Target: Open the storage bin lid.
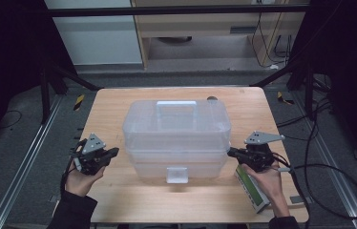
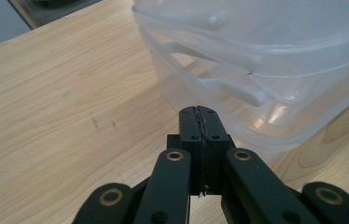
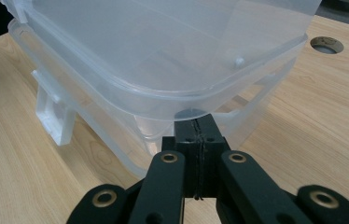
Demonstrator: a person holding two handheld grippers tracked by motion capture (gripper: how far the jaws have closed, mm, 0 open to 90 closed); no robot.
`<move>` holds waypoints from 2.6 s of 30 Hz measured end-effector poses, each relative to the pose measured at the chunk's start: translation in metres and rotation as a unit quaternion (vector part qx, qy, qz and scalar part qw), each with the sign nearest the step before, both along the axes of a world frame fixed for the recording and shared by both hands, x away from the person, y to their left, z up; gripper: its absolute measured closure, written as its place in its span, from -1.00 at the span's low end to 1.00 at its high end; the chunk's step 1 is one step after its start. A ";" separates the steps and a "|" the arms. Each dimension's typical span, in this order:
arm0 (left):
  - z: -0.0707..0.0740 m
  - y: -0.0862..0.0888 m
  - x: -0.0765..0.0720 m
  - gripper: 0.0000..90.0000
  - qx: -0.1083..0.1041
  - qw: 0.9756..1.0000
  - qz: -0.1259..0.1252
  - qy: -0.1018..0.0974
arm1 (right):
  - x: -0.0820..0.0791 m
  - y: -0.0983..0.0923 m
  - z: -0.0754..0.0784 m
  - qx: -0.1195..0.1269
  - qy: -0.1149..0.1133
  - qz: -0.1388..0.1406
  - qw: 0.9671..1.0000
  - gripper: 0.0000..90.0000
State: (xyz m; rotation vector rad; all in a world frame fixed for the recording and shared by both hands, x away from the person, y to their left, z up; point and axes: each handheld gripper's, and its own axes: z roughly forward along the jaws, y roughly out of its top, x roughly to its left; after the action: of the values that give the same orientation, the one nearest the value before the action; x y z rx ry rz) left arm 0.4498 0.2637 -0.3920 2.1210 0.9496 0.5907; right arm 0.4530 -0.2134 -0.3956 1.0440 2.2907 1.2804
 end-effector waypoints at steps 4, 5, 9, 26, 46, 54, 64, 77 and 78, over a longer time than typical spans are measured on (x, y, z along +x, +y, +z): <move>-0.001 -0.009 -0.001 0.99 -0.007 1.000 -0.020 0.000 | 0.000 0.000 0.000 0.000 0.000 0.000 1.000 1.00; -0.001 -0.010 -0.001 0.99 -0.009 1.000 -0.021 -0.002 | 0.000 0.000 0.000 0.000 0.000 0.000 1.000 1.00; -0.001 -0.014 0.000 0.99 -0.016 1.000 -0.027 -0.003 | 0.000 0.000 0.000 0.000 -0.001 0.000 1.000 1.00; 0.008 -0.019 0.002 0.99 -0.037 0.998 -0.031 -0.028 | 0.002 -0.001 0.007 0.009 -0.013 -0.004 1.000 1.00; 0.020 -0.020 0.013 0.99 -0.042 0.998 -0.025 -0.041 | 0.009 0.001 0.019 0.010 -0.029 -0.011 0.999 1.00; 0.028 -0.021 0.018 0.99 -0.046 0.998 -0.020 -0.044 | 0.014 0.000 0.027 0.011 -0.034 -0.009 0.999 1.00; 0.032 -0.022 0.021 0.99 -0.057 0.997 -0.015 -0.046 | 0.017 0.000 0.030 0.017 -0.042 -0.012 0.999 1.00; 0.031 -0.023 0.024 0.99 -0.068 0.996 -0.012 -0.057 | 0.020 0.000 0.031 0.023 -0.052 -0.014 0.998 1.00; 0.031 -0.023 0.025 0.99 -0.069 0.996 -0.010 -0.057 | 0.020 -0.001 0.031 0.024 -0.052 -0.014 0.998 1.00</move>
State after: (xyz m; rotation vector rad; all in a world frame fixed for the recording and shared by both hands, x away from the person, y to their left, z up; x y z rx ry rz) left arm 0.4745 0.2409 -0.3614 1.9517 0.8785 0.6112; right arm 0.4734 -0.2140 -0.3643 0.9976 2.1706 1.3528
